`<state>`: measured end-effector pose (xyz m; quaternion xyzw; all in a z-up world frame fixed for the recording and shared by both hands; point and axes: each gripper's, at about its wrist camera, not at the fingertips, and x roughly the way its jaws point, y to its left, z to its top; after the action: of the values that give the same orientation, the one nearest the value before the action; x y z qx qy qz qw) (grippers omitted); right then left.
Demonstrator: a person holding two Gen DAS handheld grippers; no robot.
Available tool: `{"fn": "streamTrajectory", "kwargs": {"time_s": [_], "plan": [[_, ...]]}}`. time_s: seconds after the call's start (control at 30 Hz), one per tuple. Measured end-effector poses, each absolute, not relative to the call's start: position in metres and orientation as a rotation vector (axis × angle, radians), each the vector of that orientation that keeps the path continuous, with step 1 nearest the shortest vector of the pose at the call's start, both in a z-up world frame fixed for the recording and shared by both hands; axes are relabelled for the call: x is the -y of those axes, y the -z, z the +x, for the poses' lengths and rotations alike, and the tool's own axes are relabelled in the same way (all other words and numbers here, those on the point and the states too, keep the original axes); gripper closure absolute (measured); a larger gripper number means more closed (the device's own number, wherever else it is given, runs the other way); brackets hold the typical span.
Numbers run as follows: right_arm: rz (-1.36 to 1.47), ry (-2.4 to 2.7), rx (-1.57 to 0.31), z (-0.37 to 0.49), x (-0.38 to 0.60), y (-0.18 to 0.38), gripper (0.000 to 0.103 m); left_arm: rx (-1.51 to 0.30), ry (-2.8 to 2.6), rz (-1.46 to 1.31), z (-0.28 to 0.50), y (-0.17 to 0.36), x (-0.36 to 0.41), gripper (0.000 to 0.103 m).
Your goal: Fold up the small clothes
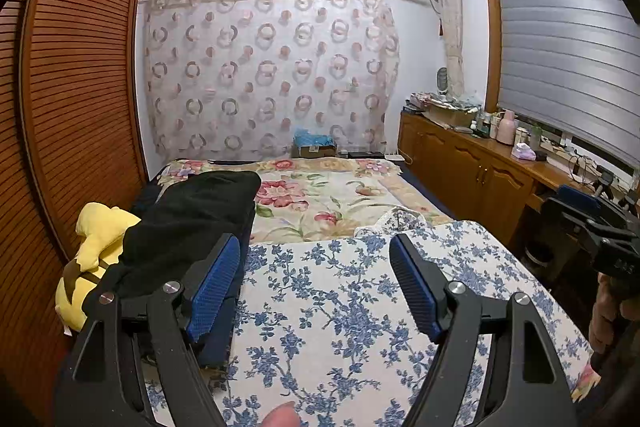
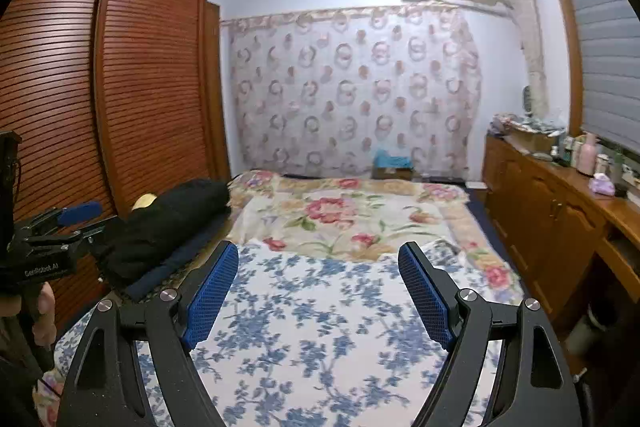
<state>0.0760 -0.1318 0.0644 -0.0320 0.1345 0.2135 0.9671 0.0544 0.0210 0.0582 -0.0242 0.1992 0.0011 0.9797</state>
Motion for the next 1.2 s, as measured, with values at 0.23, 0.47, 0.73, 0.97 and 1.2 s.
{"fn": "streamTrajectory", "kwargs": {"time_s": [0.23,0.47,0.73,0.97,1.2], "plan": [[-0.035,-0.400,-0.259,0.056,0.119,-0.056,0.019,-0.396,-0.004,-0.031,0.055,-0.061,-0.012,0.025],[-0.023,-0.385,-0.261,0.057,0.116,-0.044,0.019,-0.396,-0.007,-0.028,0.055,-0.062,-0.010,0.025],[-0.021,-0.382,-0.264,0.060,0.125,-0.047,0.019,-0.394,-0.006,-0.026,0.055,-0.061,-0.010,0.025],[-0.021,-0.382,-0.268,0.061,0.132,-0.047,0.019,-0.394,-0.005,-0.026,0.055,-0.061,-0.009,0.025],[-0.023,-0.382,-0.271,0.061,0.139,-0.048,0.019,-0.393,-0.005,-0.026,0.054,-0.061,-0.009,0.025]]}}
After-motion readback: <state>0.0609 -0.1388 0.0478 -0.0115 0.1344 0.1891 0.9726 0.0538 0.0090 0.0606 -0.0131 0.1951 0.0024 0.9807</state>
